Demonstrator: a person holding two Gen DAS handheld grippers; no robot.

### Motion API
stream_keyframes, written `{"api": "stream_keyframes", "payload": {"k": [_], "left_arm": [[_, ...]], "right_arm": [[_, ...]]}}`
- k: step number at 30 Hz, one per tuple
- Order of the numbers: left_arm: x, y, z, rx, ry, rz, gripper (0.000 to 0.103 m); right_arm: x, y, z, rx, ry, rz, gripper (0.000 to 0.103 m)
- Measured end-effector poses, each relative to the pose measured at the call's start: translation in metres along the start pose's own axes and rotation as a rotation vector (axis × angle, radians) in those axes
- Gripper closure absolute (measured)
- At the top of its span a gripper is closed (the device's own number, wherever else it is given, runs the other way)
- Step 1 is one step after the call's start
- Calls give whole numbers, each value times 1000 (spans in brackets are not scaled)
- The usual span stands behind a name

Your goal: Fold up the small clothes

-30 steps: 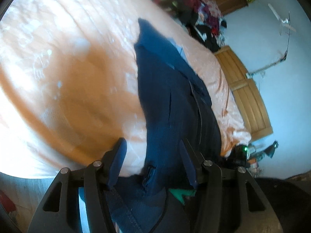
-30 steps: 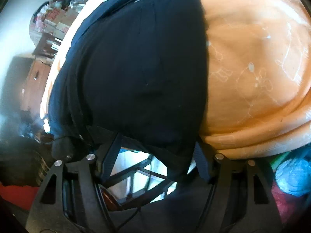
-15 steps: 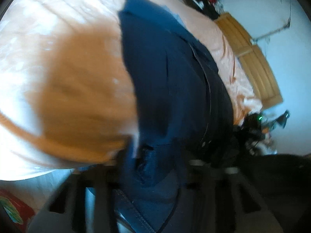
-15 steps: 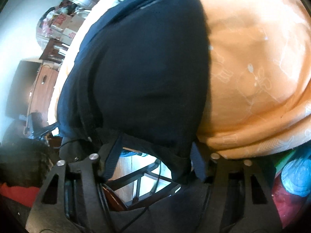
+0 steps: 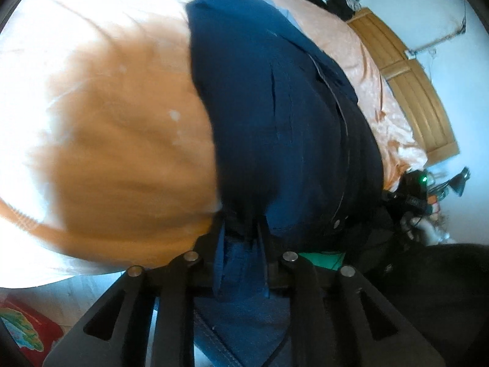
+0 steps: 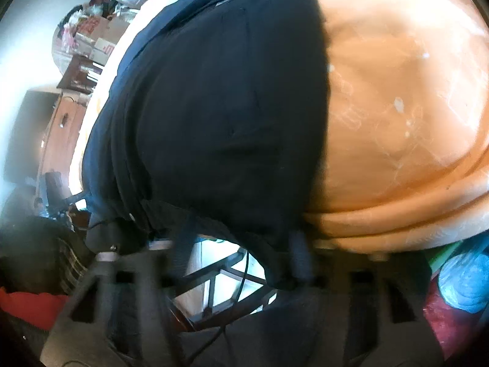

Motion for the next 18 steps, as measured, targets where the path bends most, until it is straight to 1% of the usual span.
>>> {"api": "stream_keyframes", "payload": {"k": [1,2,3,4,5,6,7,8,11,13,14,15,16,17,18], "left_arm": [[-1,-5,0,-4,5,29,88],[3,-10,-2,20,-14,125,92],[8,-14,-5,36,-38,198,92],[16,-18,-10,47,-67,252,92],[25,-20,-18,59,-109,306,92],[36,-22,-29,73,-157,357,92],[41,-22,-35,78,-181,382,92],[50,-24,-47,85,-216,424,92],[73,-27,-86,92,-312,492,92],[85,-26,-111,93,-360,516,92],[95,-26,-133,87,-397,527,92],[99,-26,-144,81,-417,526,92],[105,-27,-162,73,-442,513,91],[109,-25,-187,68,-466,500,91],[110,-22,-200,70,-475,499,91]], "right_arm": [[9,2,-2,-12,-26,-31,98],[27,7,-4,-29,-86,-114,99],[39,12,-6,-31,-123,-145,99],[58,21,-11,-27,-179,-188,101],[72,28,-15,-21,-217,-223,101],[83,34,-21,-11,-248,-240,101],[95,41,-30,-4,-281,-258,101],[106,48,-41,3,-314,-286,102],[127,58,-70,16,-378,-329,102],[138,61,-102,25,-412,-332,102],[141,63,-116,30,-424,-329,102],[144,65,-134,36,-437,-327,102],[146,65,-158,40,-444,-326,102],[146,62,-174,46,-445,-318,102],[144,62,-199,52,-447,-301,102]]}}
Point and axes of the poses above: each gripper's, at about its wrist camera, not at the fingertips, and x roughly against the way its jaws point, y to its left, z to its underside, the point moved 1 cm from there along -x, roughly the way its jaws point, and after that the axes turned 1 degree about x, right-handed, at the moved point
